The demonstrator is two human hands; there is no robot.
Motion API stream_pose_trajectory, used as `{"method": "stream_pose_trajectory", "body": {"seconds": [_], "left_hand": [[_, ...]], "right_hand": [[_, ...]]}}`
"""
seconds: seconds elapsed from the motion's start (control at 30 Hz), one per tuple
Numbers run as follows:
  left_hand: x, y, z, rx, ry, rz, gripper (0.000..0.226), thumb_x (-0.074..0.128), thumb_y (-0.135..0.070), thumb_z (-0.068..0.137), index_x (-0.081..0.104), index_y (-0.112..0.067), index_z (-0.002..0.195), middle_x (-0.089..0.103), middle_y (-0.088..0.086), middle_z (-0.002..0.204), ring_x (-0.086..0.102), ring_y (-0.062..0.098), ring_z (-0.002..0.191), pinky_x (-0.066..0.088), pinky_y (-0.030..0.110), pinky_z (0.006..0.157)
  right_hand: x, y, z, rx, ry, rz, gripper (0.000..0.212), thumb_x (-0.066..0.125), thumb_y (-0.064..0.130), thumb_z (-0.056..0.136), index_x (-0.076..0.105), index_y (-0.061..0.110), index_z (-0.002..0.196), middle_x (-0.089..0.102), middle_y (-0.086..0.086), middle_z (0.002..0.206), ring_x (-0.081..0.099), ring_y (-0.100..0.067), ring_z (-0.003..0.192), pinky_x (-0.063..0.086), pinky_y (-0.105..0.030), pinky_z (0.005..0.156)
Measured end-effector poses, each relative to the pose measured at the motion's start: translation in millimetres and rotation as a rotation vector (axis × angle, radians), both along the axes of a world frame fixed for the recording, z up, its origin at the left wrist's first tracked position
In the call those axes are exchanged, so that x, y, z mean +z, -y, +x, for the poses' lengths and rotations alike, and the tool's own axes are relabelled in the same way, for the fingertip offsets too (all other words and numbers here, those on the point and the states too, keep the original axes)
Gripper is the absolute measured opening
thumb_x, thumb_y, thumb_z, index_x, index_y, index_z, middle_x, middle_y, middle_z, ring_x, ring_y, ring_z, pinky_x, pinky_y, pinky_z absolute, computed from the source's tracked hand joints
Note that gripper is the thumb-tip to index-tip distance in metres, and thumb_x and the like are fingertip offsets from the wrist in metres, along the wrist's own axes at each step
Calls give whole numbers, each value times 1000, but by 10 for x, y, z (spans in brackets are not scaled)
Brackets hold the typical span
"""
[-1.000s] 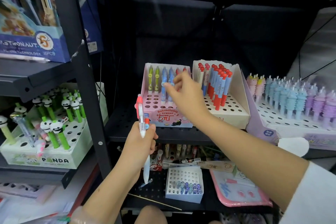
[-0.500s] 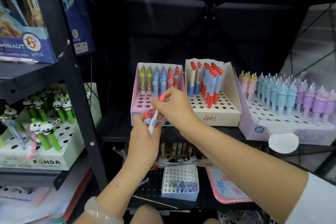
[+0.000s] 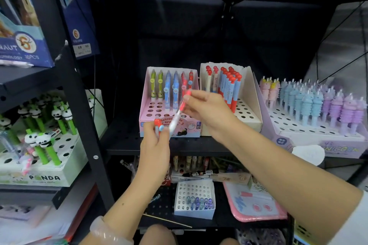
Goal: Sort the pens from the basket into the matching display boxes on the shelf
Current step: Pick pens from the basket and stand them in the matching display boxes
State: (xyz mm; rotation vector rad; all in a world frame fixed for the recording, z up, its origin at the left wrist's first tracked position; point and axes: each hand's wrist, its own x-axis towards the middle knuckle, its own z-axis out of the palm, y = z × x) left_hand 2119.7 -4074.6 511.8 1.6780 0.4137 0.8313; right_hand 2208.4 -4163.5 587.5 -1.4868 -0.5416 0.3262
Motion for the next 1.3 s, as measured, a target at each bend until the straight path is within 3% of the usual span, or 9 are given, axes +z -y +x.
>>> {"method": "stream_pose_trajectory", "body": {"seconds": [0.1,0.3,0.43,0.63,0.77,0.97,1.1,1.2,1.3], "left_hand": [[-25,-63,16,-36,-38,-81,11,38,-20,98,49,-19,94,48,-4,80,45,6,67,38,14,59],[2,-220,14,-133,47,-99,21,41,-24,98,58,-24,110,58,-7,71,52,4,56,47,20,59],[11,-292,24,-201,72,-181,20,40,-23,99,51,-31,114,57,-9,61,44,4,46,40,17,46],[-59,-296,8,-194,88,-239,12,43,-12,96,47,-23,98,65,-6,69,47,4,48,42,18,47],[-79,-293,-7,-232,92,-210,19,45,-18,96,53,-28,111,66,-11,74,52,5,53,46,19,51],[-66,-294,-52,-233,108,-231,13,46,-16,96,52,-23,105,64,-10,69,48,5,51,43,18,49],[-60,-305,-57,-216,133,-263,7,46,-13,96,51,-18,96,67,-8,71,52,4,53,44,17,51],[-54,-265,-25,-232,143,-253,6,46,-13,96,52,-15,96,67,-8,69,54,5,54,46,17,52],[-61,-192,4,-234,134,-250,6,47,-13,95,52,-15,95,66,-8,64,58,5,56,48,16,54]], "right_hand": [[208,16,179,-169,276,14,17,56,10,91,61,18,105,66,-1,92,66,-14,82,56,-26,81],[323,-87,509,-394,756,-96,15,59,9,89,58,12,104,55,16,83,55,11,75,42,-1,68],[159,-207,697,-396,773,-262,17,58,7,89,58,8,106,52,15,81,51,7,71,42,1,66],[8,-302,860,-434,659,-426,17,56,18,92,60,5,102,61,-2,85,55,-13,76,45,-24,72],[34,-368,856,-423,690,-547,19,53,20,94,59,3,101,61,-6,85,55,-17,76,46,-28,72],[48,-386,821,-472,766,-883,16,45,4,94,58,2,85,56,-13,80,56,-29,77,52,-34,77],[-18,-251,489,-432,736,-603,21,49,17,96,65,6,103,63,-4,83,57,-12,66,44,-21,63],[-104,-227,88,-40,637,-418,22,51,35,93,67,19,95,62,18,74,52,7,59,41,-6,57],[-194,-211,-70,125,429,-301,17,62,30,88,65,17,97,65,10,81,57,4,67,48,-9,63]]}}
